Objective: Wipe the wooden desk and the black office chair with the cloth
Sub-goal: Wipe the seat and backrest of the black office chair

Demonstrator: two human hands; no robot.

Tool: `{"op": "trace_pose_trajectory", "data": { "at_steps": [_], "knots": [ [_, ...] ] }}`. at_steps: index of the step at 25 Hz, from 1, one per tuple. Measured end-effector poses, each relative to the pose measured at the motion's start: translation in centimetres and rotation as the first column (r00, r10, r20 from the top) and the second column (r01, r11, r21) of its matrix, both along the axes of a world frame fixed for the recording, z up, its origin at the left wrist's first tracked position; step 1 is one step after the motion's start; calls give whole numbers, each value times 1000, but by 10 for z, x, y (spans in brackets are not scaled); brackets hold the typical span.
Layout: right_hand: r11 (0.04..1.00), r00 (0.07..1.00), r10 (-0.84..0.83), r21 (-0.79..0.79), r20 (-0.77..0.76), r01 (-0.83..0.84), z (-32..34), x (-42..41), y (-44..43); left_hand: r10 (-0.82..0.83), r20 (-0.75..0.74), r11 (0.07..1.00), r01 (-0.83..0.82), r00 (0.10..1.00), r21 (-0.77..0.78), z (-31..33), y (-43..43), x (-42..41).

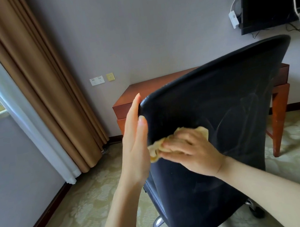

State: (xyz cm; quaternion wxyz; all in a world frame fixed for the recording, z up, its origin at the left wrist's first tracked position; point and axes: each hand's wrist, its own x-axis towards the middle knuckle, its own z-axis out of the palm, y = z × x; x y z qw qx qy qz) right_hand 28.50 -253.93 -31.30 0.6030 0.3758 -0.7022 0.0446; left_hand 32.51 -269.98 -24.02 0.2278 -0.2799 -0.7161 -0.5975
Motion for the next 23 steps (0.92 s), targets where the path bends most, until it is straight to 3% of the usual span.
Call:
{"op": "trace_pose_trajectory", "data": {
  "at_steps": [3, 5, 8, 10, 12, 14, 18, 21, 23],
  "knots": [
    [972, 996, -52, 234, 66, 35, -21, 11, 23, -8, 6, 999, 8, 1000, -41, 0, 0, 2],
    [971, 994, -56, 235, 94, 32, -15, 13, 33, -17, 18, 999, 18, 1000, -50, 2, -2, 2],
    [987, 980, -34, -149, 195, 64, 11, 11, 41, -101, 65, 995, 100, 993, 24, 5, -6, -1],
    [942, 987, -70, -316, 147, 114, 42, 11, 38, -208, 130, 975, 195, 969, 104, 6, -9, -3],
    [932, 1000, -22, -361, -8, 18, 62, 13, 24, -294, 179, 951, 268, 939, 157, 8, -13, -4],
    [949, 995, 25, -310, -102, -56, 66, 14, 10, -318, 183, 944, 294, 930, 148, 9, -14, -5],
    [971, 994, 106, -214, -12, -106, 38, 13, -19, -236, 181, 969, 218, 955, 116, 9, -12, -7],
    [993, 1000, 25, -115, -3, -25, 6, 9, -28, -271, 175, 960, 253, 946, 121, 10, -13, -7],
    [1000, 999, -24, 19, 37, 23, -11, 8, -24, -204, 161, 979, 196, 966, 62, 12, -14, -5]
  ]
}}
